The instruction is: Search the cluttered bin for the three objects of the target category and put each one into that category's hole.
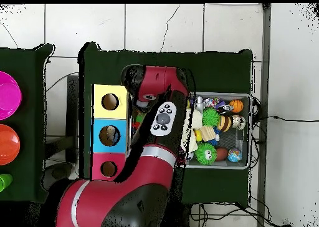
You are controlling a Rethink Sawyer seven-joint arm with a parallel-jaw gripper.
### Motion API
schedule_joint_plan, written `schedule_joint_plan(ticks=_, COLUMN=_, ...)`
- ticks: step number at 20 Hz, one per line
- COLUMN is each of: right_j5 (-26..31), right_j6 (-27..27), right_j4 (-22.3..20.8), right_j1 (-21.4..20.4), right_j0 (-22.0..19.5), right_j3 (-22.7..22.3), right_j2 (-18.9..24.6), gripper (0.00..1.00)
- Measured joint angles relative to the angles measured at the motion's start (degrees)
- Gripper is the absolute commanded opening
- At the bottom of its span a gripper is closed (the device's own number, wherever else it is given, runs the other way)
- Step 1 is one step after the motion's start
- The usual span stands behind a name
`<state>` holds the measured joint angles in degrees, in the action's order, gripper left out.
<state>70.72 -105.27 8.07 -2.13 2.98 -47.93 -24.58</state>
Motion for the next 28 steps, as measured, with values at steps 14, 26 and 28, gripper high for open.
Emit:
schedule_joint_plan(ticks=14, right_j5=0.1, right_j6=0.0, right_j4=0.0, right_j1=-0.7, right_j0=-0.5, right_j3=-0.5, right_j2=3.3, gripper=1.0)
schedule_joint_plan(ticks=26, right_j5=0.2, right_j6=0.0, right_j4=-0.3, right_j1=-3.5, right_j0=-1.6, right_j3=-4.1, right_j2=5.8, gripper=1.0)
schedule_joint_plan(ticks=28, right_j5=0.4, right_j6=0.0, right_j4=-0.9, right_j1=-3.9, right_j0=-1.5, right_j3=-4.5, right_j2=5.8, gripper=1.0)
